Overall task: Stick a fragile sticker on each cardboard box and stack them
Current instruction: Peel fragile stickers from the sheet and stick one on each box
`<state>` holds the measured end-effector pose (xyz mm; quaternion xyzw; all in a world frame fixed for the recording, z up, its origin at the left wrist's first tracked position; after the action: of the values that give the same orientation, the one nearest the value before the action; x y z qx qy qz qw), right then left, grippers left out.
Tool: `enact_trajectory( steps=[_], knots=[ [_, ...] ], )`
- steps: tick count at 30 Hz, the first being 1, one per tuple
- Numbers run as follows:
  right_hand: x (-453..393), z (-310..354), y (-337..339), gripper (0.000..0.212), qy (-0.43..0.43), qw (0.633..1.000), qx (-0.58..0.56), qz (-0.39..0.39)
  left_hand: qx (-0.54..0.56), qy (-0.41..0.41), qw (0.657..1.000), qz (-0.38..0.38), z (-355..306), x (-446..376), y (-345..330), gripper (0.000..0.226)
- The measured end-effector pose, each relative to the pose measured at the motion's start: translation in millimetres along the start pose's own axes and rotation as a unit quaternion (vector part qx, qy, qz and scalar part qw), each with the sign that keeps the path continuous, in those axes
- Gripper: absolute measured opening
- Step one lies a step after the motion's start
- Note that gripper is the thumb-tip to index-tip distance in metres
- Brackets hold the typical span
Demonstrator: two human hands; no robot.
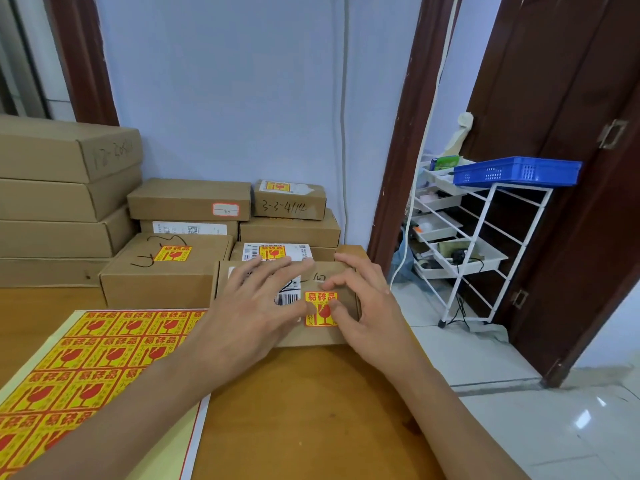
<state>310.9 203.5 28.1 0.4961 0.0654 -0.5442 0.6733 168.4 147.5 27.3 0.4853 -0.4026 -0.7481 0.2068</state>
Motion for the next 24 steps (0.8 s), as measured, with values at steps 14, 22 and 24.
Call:
enact_trajectory(
  steps=[14,22,24],
  knots=[
    [-1,-3,-2,0.022,-0.003,1.000,0.001,0.008,0.056,-0.056,0.997,0.014,-5,8,-2,0.040],
    [-1,-3,0,0.023,0.000,1.000,-0.013,-0.001,0.000,-0.091,0.996,0.001,-15,10,4,0.035],
    [0,-4,5,0.019,0.005,1.000,-0.011,-0.019,-0.001,-0.095,0.995,-0.006,-20,11,8,0.035]
  ],
)
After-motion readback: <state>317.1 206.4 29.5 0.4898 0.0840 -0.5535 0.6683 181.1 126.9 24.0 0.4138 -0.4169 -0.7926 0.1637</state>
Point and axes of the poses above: each hand's wrist, its own x-axis away from the middle knuckle, its own y-axis out of the back of the hand, z = x × y, the point moved 9 cm from there along -x, towards the middle knuckle, and after that the axes turned 1 degree about -z, right-handed, at the moved point
